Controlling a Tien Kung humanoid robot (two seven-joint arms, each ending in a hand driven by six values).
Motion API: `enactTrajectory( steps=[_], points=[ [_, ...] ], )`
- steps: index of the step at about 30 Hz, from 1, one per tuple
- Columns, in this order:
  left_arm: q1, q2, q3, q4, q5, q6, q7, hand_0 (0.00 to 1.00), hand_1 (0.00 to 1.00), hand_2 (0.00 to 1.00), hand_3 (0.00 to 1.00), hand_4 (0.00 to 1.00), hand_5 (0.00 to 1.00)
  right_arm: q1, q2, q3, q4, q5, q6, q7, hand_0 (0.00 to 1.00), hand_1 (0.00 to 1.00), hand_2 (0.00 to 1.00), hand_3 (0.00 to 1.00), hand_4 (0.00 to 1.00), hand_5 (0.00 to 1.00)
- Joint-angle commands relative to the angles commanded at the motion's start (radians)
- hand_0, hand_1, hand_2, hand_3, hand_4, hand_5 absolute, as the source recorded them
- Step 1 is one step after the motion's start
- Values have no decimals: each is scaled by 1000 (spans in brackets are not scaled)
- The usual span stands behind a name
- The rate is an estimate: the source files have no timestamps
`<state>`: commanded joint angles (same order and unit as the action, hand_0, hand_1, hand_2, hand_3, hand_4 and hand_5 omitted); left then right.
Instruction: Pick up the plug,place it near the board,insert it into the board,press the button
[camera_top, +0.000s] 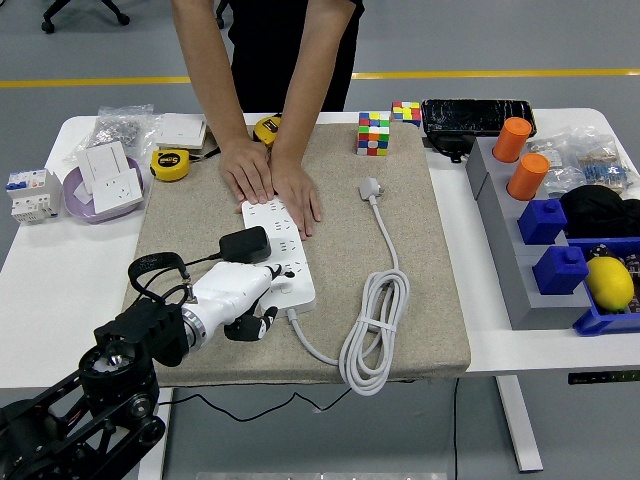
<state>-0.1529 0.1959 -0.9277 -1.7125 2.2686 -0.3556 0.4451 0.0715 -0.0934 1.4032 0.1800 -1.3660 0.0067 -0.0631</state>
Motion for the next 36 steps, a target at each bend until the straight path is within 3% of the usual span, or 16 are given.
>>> enactTrajectory(
  steps=[7,8,28,36],
  points=[
    [2,2,7,25,-3,0,-5,177,40,162,859,479,56,0,0,3,0,-4,0,-1,861,768,760,791,998,863],
    [2,2,7,26,-3,1,-6,177,40,162,840,470,12,-1,0,5,0,-5,0,-2,861,768,760,791,998,863],
    [5,2,26,61,0,-7,-5,177,39,162,803,461,2,-2,-1,-4,0,0,0,-1,861,768,760,791,998,863],
    [19,-4,-25,10,0,36,-31,188,47,171,778,448,2,-3,-1,-2,0,0,0,-1,861,768,759,791,998,863]
  ],
)
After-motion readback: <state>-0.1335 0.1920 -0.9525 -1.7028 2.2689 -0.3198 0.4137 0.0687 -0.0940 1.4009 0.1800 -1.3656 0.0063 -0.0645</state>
